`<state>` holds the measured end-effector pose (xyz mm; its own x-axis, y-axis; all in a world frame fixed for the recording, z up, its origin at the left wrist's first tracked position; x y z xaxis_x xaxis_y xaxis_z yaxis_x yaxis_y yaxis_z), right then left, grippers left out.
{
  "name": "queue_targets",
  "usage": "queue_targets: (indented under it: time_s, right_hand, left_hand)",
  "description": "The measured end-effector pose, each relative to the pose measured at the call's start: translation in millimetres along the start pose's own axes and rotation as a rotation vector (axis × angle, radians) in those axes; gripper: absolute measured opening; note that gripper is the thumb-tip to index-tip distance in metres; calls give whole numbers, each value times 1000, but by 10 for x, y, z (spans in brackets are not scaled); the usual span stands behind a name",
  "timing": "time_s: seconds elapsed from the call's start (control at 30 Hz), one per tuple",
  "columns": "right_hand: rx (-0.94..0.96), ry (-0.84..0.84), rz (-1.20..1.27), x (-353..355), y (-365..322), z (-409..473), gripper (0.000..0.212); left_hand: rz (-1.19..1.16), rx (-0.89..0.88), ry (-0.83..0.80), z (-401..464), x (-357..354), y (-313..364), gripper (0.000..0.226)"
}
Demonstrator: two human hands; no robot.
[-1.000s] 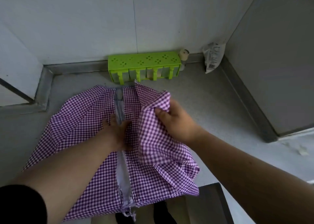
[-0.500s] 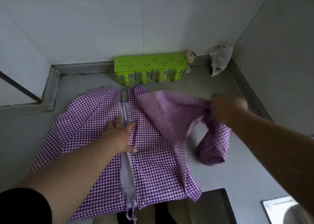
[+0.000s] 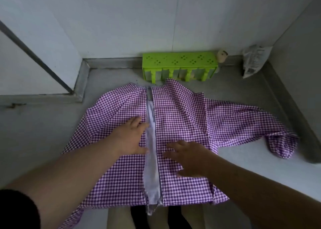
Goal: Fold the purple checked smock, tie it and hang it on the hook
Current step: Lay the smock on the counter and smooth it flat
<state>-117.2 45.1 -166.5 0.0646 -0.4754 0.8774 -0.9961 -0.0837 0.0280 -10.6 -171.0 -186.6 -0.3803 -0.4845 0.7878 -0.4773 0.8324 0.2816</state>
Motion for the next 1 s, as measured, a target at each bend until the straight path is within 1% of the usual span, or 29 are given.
queue_targets:
  time_s: [0.07,0.1,0.17,0.2,0.27,0.3,0.37,0.43,0.53,0.6,0.63,0.77,0.83,0.87,0.93,0.97,1.0]
  right_hand:
    - [-24,1,-59,-61,-7,54,73]
    - [-48,-3,-83,-76,-1,79,71]
    - [-98,34,-119,-58,4,91,60]
    - [-88,81,-142,-38,-42,102,53]
    - [42,194,-153,-16,-245,128,45]
    - [137,215,-137,-41,-386,133,42]
    - [280,205,-96,-110,-660,144,41]
    - [308,157,-71,-182,-807,193,39]
    - [304,45,-106,-113,-821,259,21]
    - [321,8,-82,-57,-816,262,17]
    - [338,22,-58,-10,-821,246,17]
    - [417,169,-40,92,-944,282,16]
    - [410,147,0,90,-1037,334,12]
    - [384,100,10,75,-1052,357,11]
    - [282,14,-4,33,-1011,408,17]
    - [219,35,-3,48,-961,431,21]
    - [141,91,12,79,-906,454,25]
  left_hand:
    - [106,13,-25,-135,-105,-49,124]
    - [118,29,-55,-197,-173,-82,127]
    - [124,52,-103,-260,-288,-125,135]
    - [131,56,-110,-274,-320,-142,138]
    - [138,50,-110,-273,-342,-159,140]
    - [138,49,-105,-258,-345,-160,140]
    - [131,52,-108,-247,-338,-148,140]
    - [120,60,-115,-242,-331,-143,140]
    - [103,71,-126,-247,-323,-137,140]
    - [96,68,-125,-253,-329,-144,139]
    - [94,67,-122,-250,-335,-146,139]
    - [90,75,-113,-236,-350,-151,137]
    - [77,85,-116,-224,-357,-159,137]
    - [68,84,-117,-219,-360,-159,137]
    - [53,72,-103,-219,-359,-169,138]
    - [48,65,-99,-217,-362,-170,139]
    - [46,60,-98,-219,-367,-170,141]
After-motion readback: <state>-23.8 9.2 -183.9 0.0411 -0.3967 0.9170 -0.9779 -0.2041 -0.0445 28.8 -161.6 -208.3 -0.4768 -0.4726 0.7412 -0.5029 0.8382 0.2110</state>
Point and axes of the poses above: each hand's wrist, its own z-axis towards the middle knuckle, its own x-axis out of the back of the hand, y = z × x, the point moved 4 cm from there along z, towards the middle knuckle, and after that the axes turned 13 degrees about -z, right-handed, at the moved point
